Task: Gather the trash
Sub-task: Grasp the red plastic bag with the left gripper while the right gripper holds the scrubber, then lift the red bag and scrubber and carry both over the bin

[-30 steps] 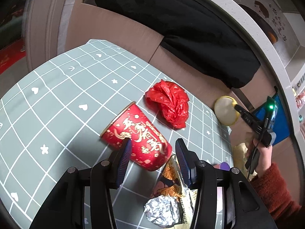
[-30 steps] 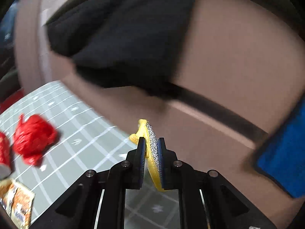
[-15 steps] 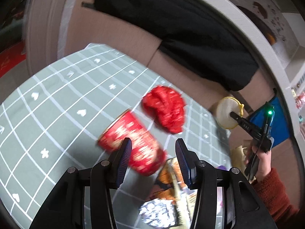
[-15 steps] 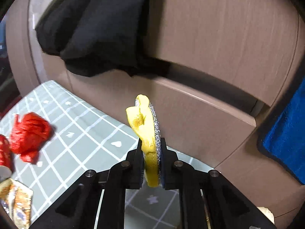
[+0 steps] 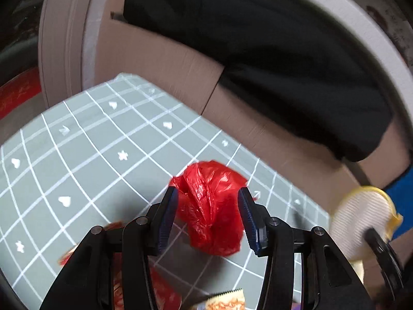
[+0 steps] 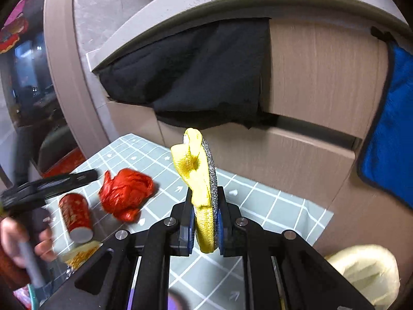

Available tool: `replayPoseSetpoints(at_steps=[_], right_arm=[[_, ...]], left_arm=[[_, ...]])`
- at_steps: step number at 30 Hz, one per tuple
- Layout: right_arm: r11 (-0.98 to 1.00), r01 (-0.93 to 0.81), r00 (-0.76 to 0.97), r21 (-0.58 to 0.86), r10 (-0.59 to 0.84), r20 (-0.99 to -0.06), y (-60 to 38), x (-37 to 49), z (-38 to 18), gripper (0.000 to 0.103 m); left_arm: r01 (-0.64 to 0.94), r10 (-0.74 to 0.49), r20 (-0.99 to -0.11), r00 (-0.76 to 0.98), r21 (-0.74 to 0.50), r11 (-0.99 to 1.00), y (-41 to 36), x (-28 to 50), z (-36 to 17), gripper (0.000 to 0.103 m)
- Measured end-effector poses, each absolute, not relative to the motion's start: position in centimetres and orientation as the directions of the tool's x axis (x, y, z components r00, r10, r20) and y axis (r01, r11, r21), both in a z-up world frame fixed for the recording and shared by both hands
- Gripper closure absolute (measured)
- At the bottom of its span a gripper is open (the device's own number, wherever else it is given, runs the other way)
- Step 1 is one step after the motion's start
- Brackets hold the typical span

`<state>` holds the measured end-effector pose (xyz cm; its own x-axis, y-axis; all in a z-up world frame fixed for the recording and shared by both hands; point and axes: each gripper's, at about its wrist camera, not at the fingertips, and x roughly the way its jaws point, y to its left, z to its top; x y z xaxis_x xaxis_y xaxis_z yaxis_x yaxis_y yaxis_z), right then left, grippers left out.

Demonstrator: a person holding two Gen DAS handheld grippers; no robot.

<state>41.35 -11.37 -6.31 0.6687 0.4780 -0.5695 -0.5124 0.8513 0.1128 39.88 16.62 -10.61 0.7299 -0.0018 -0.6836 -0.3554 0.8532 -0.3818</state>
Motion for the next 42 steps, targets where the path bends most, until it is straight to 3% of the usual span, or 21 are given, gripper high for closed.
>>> replayPoseSetpoints(at_steps=[10, 13, 15, 22, 34, 42], right_arm=[[0.827, -0.536, 0.63, 0.169, 0.525, -0.572, -13.7, 38.7, -6.4, 0.091], [0.827, -0.533, 0.63, 0.177, 0.528, -0.57, -14.2, 37.8, -6.3, 0.091], [0.829, -0.536, 0.642, 0.161, 0.524, -0.559, -14.6, 36.7, -5.9, 0.091], [0.83, -0.536, 0.679, 0.154, 0.532, -0.506, -16.2, 34.3, -3.4, 0.091], [0.851, -0.51, 0.754, 0.126, 0.512, -0.412, -19.9, 29.3, 0.8, 0.091], [0.886, -0.451, 0.813, 0.105, 0.457, -0.362, -23.5, 26.1, 3.0, 0.091]], left_arm=[[-0.325, -0.055, -0.746, 0.664, -0.355, 0.877, 14.4, 41.4, -12.7, 0.046], [-0.326, -0.069, -0.738, 0.671, -0.378, 0.866, 14.4, 40.5, -12.3, 0.065], [-0.316, -0.043, -0.725, 0.687, -0.352, 0.881, 13.8, 39.2, -11.2, 0.071], [-0.23, 0.014, -0.618, 0.786, -0.271, 0.935, 10.1, 34.3, -5.3, 0.074], [-0.042, -0.076, -0.49, 0.868, -0.225, 0.974, 3.3, 27.6, 1.8, 0.074], [0.068, -0.153, -0.461, 0.874, -0.196, 0.978, -1.7, 24.9, 3.2, 0.087]])
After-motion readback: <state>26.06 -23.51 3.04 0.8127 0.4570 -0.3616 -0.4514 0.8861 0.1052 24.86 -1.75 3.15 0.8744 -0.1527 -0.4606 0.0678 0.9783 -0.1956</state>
